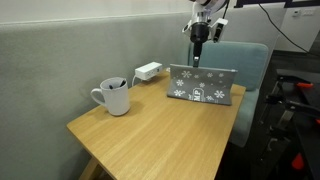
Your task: Fold the mat in half and then remove the pen from the mug and put them on the table
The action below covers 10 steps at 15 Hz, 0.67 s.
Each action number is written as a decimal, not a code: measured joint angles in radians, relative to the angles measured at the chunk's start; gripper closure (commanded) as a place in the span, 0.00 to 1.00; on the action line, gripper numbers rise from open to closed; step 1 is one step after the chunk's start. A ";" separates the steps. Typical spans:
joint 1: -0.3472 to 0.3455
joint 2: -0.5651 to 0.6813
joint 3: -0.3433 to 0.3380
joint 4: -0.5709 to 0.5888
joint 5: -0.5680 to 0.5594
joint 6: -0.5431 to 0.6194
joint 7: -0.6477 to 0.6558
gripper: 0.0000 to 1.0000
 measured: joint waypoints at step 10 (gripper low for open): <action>0.030 -0.025 -0.016 0.004 -0.180 0.036 0.246 0.01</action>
